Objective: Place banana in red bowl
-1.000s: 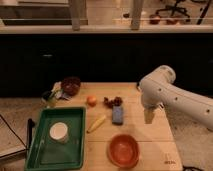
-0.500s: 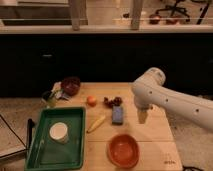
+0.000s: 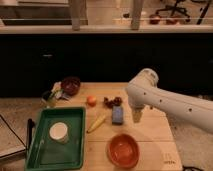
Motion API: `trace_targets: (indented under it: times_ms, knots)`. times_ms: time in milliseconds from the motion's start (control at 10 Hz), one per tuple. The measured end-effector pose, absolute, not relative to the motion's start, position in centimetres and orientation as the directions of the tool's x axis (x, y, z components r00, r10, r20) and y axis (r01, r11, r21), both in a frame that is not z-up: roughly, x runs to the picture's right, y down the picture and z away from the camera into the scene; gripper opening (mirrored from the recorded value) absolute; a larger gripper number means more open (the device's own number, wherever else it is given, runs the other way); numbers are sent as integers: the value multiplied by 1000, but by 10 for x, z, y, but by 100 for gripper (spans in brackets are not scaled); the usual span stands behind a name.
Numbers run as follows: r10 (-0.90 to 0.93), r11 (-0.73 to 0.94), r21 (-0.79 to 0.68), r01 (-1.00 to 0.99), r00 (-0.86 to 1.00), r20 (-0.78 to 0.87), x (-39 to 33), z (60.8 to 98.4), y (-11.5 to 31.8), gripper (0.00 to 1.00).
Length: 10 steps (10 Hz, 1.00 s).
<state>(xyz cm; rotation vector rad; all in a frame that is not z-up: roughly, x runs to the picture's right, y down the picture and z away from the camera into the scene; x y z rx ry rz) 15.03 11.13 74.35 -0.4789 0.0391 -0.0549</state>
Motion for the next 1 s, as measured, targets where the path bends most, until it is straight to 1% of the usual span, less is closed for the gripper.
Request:
trace_targets:
  times_ms: [1000]
  knots:
    - [-19,893,-448,43,998,58,100,766,123,80]
